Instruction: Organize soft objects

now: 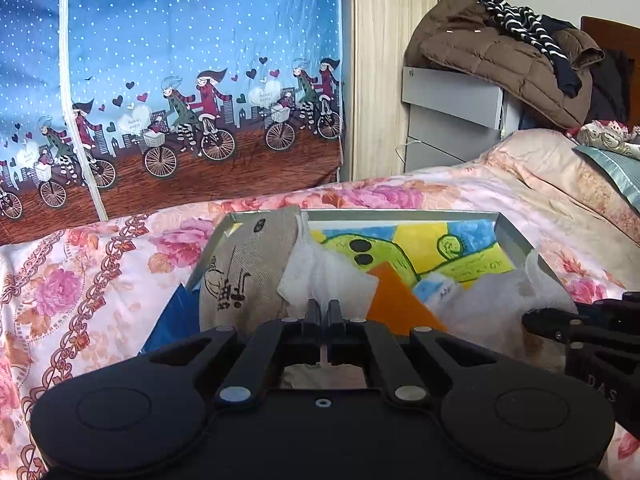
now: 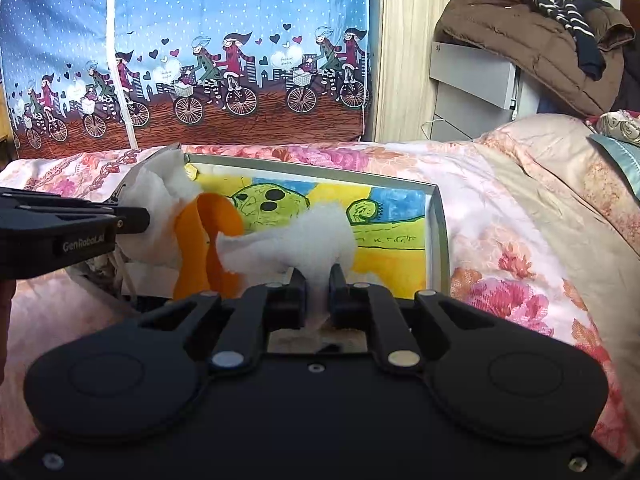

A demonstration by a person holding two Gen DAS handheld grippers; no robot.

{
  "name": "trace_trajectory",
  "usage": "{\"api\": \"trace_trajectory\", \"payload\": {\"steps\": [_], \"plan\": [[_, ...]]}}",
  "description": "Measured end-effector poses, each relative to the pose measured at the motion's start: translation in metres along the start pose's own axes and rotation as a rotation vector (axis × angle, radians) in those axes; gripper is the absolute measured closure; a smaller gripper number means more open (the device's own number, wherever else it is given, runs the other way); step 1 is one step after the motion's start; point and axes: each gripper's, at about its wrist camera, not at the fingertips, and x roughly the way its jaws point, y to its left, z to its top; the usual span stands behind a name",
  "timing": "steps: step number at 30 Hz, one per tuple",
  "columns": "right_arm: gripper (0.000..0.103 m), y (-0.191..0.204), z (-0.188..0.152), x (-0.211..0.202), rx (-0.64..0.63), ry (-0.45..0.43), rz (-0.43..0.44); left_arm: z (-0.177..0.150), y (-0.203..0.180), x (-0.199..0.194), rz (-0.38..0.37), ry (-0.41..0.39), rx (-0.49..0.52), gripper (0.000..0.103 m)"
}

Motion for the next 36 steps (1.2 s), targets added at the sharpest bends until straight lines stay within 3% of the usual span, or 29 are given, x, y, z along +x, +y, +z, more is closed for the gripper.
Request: {"api": "trace_trajectory", "payload": {"steps": [5,12,17,26,33,36], "plan": [[0.095,0.003,0.0,-0.006,-0.001,-0.001,0.001,0.004,-0.001,-0.003,-0.008,0.01,0.006,0.1],[0.067,0.002,0.005,-0.032,0.047,-0.02,-0.004,0.01,-0.003,-0.01,-0.016,0.025,-0.003,0.089],[0.055,-0.001,0.011,-0.042,0.066,-0.059,-0.002,0.017,0.0,-0.02,-0.011,0.018,-0.017,0.086],[0.026,-0.013,0.024,-0.079,0.141,-0.15,0.001,0.024,0.012,-0.056,0.002,-0.042,-0.084,0.064],[0.003,-0.017,0.028,-0.122,0.164,-0.227,0.002,0.028,0.018,-0.096,0.015,-0.102,-0.126,0.054],[0.001,-0.015,0.029,-0.141,0.154,-0.27,0.001,0.027,0.02,-0.12,0.024,-0.144,-0.155,0.046]]}}
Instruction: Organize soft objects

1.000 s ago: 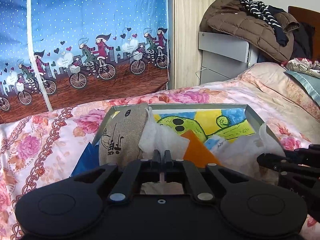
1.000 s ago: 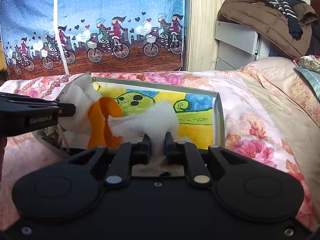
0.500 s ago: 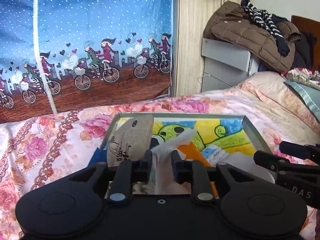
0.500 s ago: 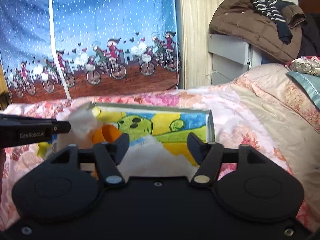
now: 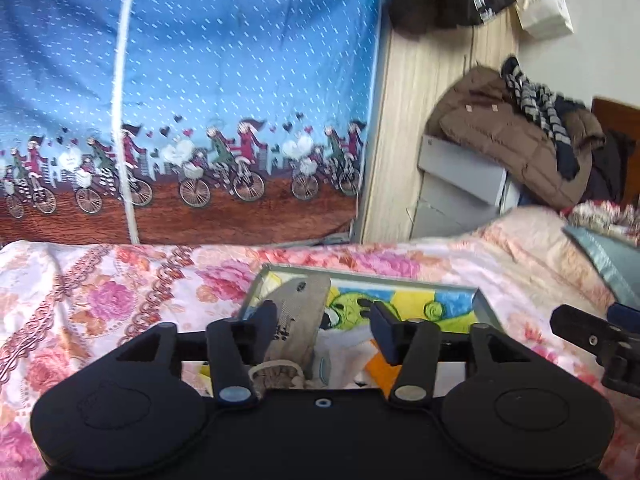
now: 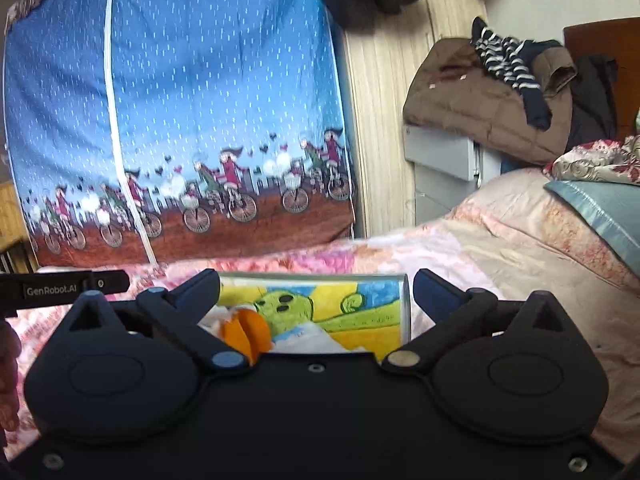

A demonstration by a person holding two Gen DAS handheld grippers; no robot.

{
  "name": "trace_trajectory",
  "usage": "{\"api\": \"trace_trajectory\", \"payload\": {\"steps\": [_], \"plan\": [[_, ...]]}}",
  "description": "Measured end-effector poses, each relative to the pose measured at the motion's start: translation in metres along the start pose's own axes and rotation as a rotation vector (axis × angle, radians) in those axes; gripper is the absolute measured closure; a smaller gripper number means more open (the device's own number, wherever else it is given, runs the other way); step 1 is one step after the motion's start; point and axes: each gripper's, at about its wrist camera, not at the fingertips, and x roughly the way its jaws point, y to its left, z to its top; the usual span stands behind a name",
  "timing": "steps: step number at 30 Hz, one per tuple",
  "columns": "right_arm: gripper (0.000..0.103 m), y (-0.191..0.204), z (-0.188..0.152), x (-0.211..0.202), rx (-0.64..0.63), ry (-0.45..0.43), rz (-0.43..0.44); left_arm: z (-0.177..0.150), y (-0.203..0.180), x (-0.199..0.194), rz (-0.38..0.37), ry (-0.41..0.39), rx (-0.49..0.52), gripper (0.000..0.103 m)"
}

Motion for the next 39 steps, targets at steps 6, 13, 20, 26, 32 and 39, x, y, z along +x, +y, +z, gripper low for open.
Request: {"api": "trace_trajectory", "payload": {"steps": [6,13,20,26,32,39], "plan": [[0.0,0.008,0.002,-0.036,0.026,-0.048,0.02,0.0,0.009,-0.046,0.001,-0.061,-0.036,0.038],[0.0,0.028,-0.008,-0.063,0.002,-0.057,0.043,-0.012,0.019,-0.101,0.016,-0.123,-0.01,0.025],[0.0,0.037,-0.021,-0.091,-0.021,-0.035,0.039,-0.038,0.032,-0.145,0.046,-0.144,-0.002,0.016],[0.0,0.039,-0.028,-0.105,-0.021,-0.01,0.014,-0.06,0.043,-0.169,0.067,-0.142,-0.013,0.012],[0.0,0.037,-0.028,-0.105,-0.01,0.01,-0.01,-0.075,0.051,-0.185,0.074,-0.141,-0.033,0.008],[0.0,0.033,-0.033,-0.108,0.005,0.036,-0.034,-0.093,0.058,-0.193,0.089,-0.134,-0.038,0.005]]}}
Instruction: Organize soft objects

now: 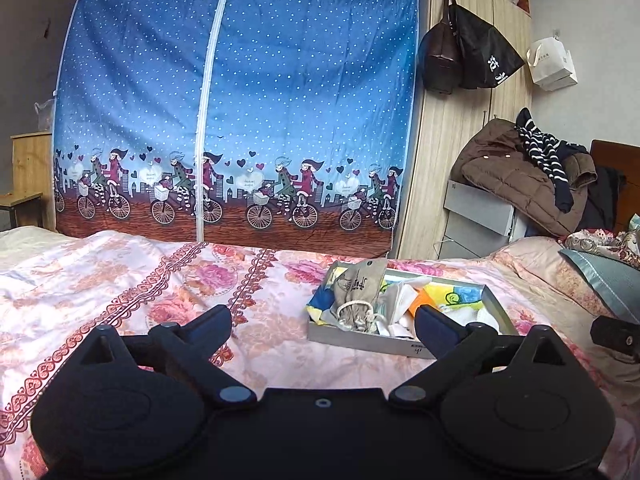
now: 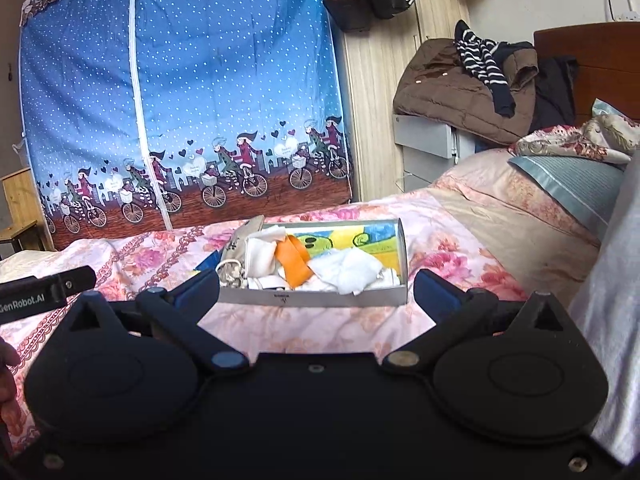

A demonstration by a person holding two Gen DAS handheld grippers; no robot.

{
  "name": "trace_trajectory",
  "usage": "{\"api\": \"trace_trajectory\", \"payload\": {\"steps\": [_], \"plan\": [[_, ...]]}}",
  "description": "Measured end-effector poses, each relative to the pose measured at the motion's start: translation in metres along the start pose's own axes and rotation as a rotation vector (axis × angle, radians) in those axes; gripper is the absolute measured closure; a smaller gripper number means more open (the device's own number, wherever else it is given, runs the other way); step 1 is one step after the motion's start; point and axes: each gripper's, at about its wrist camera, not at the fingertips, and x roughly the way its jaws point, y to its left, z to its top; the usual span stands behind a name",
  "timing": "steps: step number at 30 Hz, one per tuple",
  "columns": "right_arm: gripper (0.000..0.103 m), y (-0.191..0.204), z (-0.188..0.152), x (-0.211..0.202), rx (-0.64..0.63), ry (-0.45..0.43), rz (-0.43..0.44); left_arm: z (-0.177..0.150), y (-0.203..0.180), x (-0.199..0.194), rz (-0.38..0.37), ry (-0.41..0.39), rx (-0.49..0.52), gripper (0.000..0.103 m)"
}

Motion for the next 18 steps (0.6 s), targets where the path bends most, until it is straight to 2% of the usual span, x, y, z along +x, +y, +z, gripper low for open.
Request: {"api": "trace_trajectory", "payload": {"steps": [9,18], "plan": [[0.0,0.005,-0.005,0.008,-0.011,0.036,-0.008,-0.013,0.007,-0.001,0.003,0.026,-0.023,0.001],[0.0,-0.001,-0.012,0.024,0.004,0.111,-0.046,-0.024,-0.001,0.001,-0.006,0.059,0.026,0.001]]}}
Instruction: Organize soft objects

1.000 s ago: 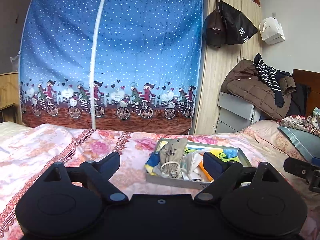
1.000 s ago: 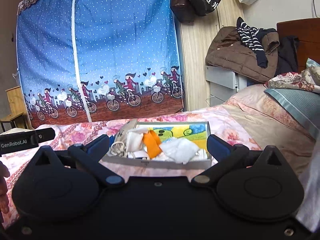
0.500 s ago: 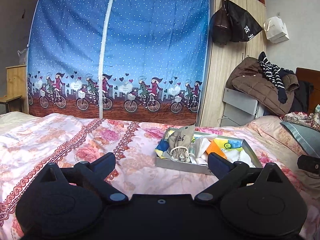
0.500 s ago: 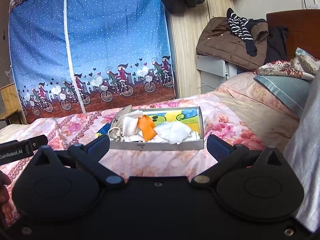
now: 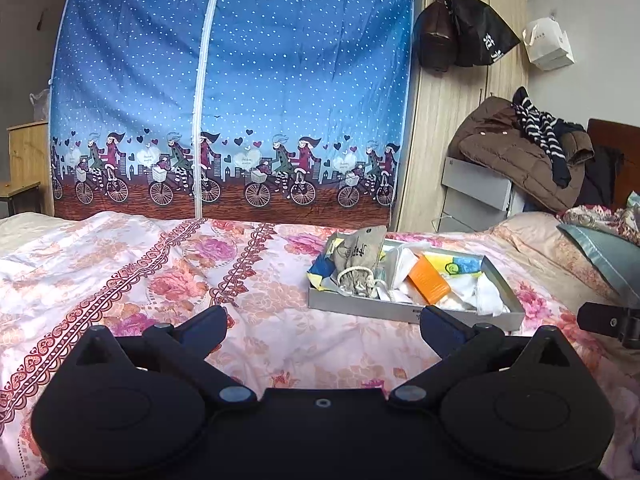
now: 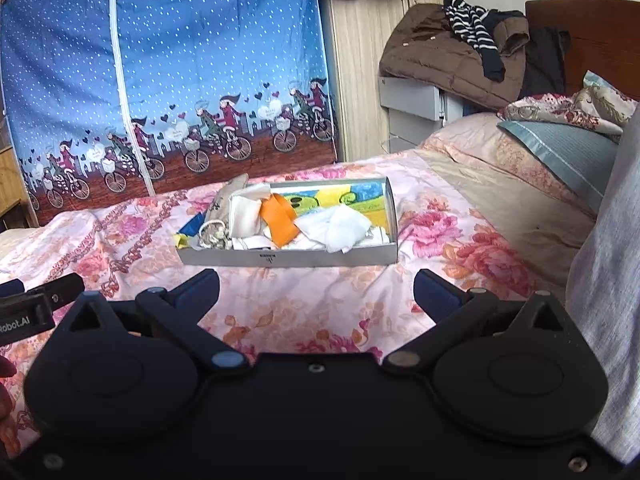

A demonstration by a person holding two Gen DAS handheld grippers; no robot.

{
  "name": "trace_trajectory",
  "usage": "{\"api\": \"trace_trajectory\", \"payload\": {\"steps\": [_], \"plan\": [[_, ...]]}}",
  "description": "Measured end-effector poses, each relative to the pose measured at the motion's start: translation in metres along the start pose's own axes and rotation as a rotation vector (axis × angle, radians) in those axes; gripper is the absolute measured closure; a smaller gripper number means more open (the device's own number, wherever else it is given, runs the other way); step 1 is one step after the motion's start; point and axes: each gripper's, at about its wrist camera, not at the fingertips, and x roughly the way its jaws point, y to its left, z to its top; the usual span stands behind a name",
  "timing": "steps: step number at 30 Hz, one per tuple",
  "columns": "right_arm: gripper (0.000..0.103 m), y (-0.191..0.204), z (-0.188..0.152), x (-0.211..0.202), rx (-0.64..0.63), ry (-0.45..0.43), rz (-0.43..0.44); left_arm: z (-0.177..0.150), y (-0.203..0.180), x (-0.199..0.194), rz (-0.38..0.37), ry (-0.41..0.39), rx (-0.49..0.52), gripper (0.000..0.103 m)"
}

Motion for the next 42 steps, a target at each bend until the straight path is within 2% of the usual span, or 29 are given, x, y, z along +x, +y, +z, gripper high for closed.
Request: {"api": "trace_trajectory", "payload": {"steps": [8,20,26,42], "plan": [[0.0,0.004,-0.009,0.013,-0.015,0.051,-0.017,-0.009,-0.004,0.005,0.03,0.026,0.054,0.001],[0.0,0.005,-0.014,0.017,-0.052,0.074,-0.028,-0.018,-0.003,0.015,0.056,0.078,0.04,0.001],[0.0,0.004,-0.013,0.018,-0.051,0.071,-0.019,-0.018,0.002,0.016,0.068,0.085,0.009,0.001],[0.0,0.007,-0.014,0.02,-0.059,0.089,-0.019,-0.021,0.004,0.019,0.074,0.091,0.011,0.001]]}}
